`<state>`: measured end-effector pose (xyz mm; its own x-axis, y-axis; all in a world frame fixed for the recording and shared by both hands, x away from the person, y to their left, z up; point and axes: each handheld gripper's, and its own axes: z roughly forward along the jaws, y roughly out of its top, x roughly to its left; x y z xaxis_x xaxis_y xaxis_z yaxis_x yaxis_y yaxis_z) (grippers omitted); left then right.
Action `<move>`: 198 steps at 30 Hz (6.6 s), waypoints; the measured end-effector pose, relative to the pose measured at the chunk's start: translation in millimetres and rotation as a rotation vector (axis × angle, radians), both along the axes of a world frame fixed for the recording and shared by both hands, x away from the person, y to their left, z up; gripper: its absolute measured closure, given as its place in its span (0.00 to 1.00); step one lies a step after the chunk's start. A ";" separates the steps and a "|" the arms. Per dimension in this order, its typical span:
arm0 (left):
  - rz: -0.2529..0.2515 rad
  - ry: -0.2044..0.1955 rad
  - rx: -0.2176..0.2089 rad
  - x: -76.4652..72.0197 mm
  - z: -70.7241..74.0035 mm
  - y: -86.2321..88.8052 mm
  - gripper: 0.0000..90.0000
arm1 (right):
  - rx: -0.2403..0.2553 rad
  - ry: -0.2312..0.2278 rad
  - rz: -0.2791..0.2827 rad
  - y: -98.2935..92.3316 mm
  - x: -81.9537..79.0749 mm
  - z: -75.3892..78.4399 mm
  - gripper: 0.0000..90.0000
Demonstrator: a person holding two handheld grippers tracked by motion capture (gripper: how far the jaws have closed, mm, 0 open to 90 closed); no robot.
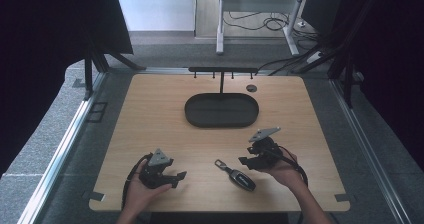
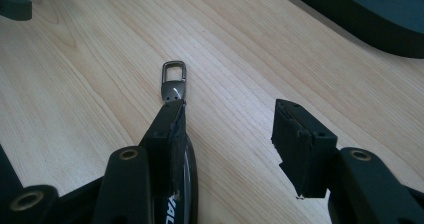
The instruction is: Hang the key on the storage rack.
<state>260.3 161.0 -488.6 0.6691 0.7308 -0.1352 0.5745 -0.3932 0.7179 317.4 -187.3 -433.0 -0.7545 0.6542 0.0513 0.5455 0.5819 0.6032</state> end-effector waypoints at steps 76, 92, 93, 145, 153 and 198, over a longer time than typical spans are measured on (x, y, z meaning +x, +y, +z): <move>-0.005 0.003 -0.009 0.1 0.1 1.7 0.34 | -0.266 0.245 0.120 77.9 19.3 -42.5 0.63; -0.011 0.001 -0.011 0.3 -0.9 1.4 0.33 | -0.345 0.242 0.108 83.6 17.6 -46.3 0.70; -0.009 0.001 -0.011 0.4 -1.1 1.5 0.33 | -0.349 0.241 0.109 83.9 17.5 -46.3 0.70; 0.001 0.016 -0.003 2.8 -3.7 4.1 0.33 | -0.216 0.147 0.080 63.3 3.9 -45.8 0.89; 0.001 0.017 0.000 2.9 -4.0 3.7 0.33 | -0.158 0.125 0.060 52.7 1.5 -44.6 0.89; -0.007 0.025 0.014 2.9 -6.4 -0.4 0.33 | 0.138 -0.019 -0.074 1.3 -19.1 -15.4 0.89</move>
<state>263.1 160.6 -495.0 0.6707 0.7281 -0.1416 0.5896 -0.4074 0.6974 298.3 -186.1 -448.4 -0.7063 0.6957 0.1310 0.5715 0.4511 0.6855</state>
